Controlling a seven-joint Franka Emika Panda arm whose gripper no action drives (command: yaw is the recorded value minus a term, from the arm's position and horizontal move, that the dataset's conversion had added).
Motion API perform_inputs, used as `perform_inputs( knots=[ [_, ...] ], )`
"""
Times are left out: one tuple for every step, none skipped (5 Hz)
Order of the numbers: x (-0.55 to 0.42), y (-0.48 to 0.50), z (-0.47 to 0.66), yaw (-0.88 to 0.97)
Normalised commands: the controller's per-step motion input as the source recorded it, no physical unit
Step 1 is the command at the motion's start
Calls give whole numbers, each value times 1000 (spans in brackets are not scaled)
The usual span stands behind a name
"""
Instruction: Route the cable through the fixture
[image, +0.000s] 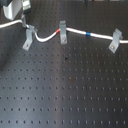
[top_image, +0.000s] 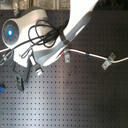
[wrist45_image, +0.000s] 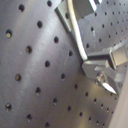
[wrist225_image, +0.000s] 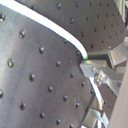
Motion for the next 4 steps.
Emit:
perform_inputs(
  knots=[
    [382,-129,-713,97],
    [369,13,-717,60],
    [604,176,-487,31],
    [311,395,203,260]
  ],
)
